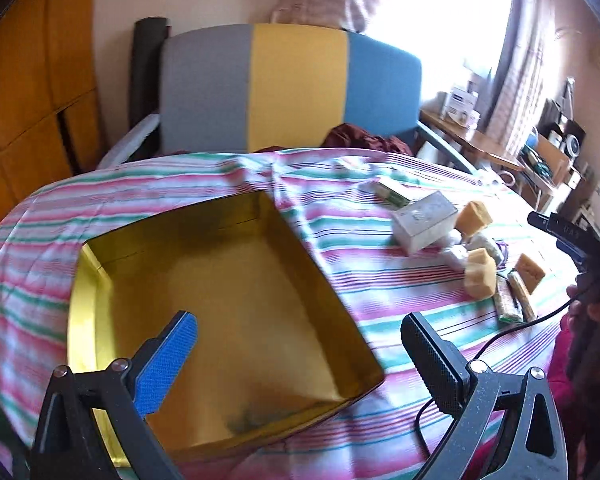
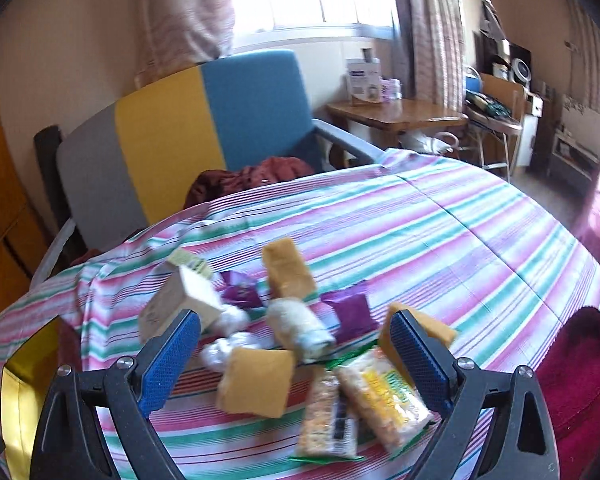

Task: Organize objects
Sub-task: 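Move the left tool toward the white tea box beside the tray, then grasp the white tea box with the left tool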

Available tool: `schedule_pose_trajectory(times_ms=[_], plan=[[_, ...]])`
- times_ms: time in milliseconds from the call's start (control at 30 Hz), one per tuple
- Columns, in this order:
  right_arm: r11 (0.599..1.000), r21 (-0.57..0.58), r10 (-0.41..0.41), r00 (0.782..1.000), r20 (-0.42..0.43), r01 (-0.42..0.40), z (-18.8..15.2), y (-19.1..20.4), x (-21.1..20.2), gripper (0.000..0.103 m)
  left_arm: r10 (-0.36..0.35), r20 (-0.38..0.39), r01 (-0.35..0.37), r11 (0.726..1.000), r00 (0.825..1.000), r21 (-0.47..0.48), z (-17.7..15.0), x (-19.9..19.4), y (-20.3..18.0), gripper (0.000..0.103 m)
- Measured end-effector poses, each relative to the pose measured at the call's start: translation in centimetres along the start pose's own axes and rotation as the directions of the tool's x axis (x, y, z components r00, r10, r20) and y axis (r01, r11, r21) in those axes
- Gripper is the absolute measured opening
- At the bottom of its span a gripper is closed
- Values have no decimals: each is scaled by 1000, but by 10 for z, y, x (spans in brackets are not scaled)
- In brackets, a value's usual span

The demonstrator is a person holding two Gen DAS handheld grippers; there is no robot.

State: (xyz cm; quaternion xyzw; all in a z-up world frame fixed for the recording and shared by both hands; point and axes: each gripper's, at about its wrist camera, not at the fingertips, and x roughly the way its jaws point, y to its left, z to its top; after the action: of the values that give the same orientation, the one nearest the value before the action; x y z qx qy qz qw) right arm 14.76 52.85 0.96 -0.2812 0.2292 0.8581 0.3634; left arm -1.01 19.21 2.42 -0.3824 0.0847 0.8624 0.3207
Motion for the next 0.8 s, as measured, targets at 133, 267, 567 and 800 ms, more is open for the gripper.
schedule_pose_trajectory(times_ms=[133,267,567,800], plan=[[995,91,38,999,-20,-36,-2,-18,8,98,-36,-10,37,994,999,108,19,19,-32,103],[991,114,73,997,-37,-69,-6,-19,8,98,-73,-27,77,969,997,237,37,43,-66,103],[972,198,137,990,-30,-128,-4,-37,9,98,-121,-102,151,909,987,389,79,127,-129,103],[961,227,174,982,-69,-155,-5,-38,20,98,-142,-160,204,841,977,501,97,184,-165,103]])
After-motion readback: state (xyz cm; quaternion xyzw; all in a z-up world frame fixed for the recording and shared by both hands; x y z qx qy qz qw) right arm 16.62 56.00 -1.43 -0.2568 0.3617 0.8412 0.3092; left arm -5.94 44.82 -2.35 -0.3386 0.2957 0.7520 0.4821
